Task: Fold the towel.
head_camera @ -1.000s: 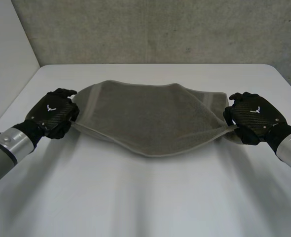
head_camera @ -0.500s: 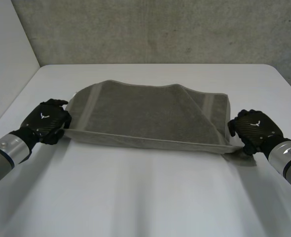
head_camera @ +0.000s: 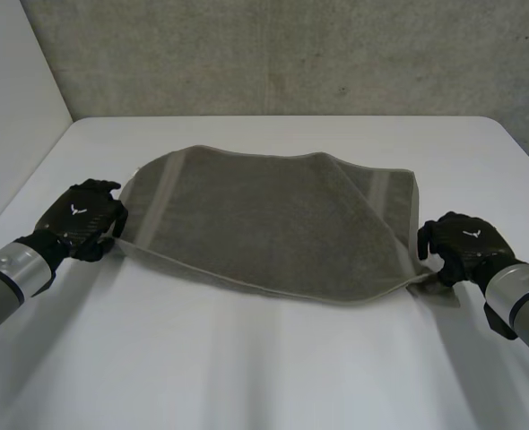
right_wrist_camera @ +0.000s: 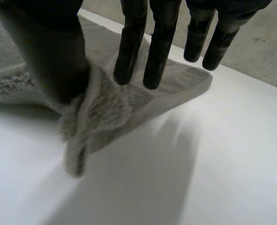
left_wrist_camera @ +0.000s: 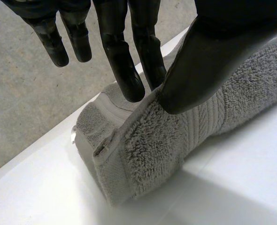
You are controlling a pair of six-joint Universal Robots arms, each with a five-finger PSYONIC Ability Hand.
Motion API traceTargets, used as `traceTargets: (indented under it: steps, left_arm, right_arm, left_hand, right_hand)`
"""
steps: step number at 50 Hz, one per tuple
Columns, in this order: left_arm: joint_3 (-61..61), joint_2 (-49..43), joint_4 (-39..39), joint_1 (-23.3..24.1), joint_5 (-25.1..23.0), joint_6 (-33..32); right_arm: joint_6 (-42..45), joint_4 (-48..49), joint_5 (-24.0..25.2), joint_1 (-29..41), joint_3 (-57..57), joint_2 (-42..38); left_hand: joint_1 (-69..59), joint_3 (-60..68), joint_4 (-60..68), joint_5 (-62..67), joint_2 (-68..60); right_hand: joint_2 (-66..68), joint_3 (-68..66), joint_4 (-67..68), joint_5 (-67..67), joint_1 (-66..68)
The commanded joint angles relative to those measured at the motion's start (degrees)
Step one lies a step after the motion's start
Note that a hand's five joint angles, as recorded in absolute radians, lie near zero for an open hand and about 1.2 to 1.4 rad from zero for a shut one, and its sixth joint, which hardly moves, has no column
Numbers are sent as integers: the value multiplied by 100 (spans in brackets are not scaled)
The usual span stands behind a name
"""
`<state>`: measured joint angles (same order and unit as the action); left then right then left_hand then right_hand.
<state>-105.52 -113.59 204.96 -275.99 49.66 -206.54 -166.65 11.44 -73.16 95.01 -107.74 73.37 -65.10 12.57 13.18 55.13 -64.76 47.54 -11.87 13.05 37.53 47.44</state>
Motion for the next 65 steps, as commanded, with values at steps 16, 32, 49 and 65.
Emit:
traceTargets:
  steps: [16,32,49,65]
  left_arm:
    - [216,-427,-53,1,17,-27]
    - [497,-778,-52,28,211,-27]
    - [576,951,-983,-166,149,104]
    - [427,3290,-1353,-174,123,1624]
  right_arm:
    - [-8,-10,144,-18,25,-77]
    - [45,7,91,-18,42,-288]
    - [922,-861,706,-580,806,1002]
    - [3137,-2278,794,-510,1765,2374]
  left_hand:
    - [1502,-257,-318,-1505,1468]
    - [1403,-257,-318,-1406,1369]
    - [-1490,-257,-318,1487,-1524]
    - [-1490,-257,-318,1487,-1524]
  right_hand:
    - [1034,187,-305,1034,1044]
    - [-147,187,-305,-147,-137]
    - [3246,187,-305,3247,3256]
    - [3246,187,-305,3247,3256]
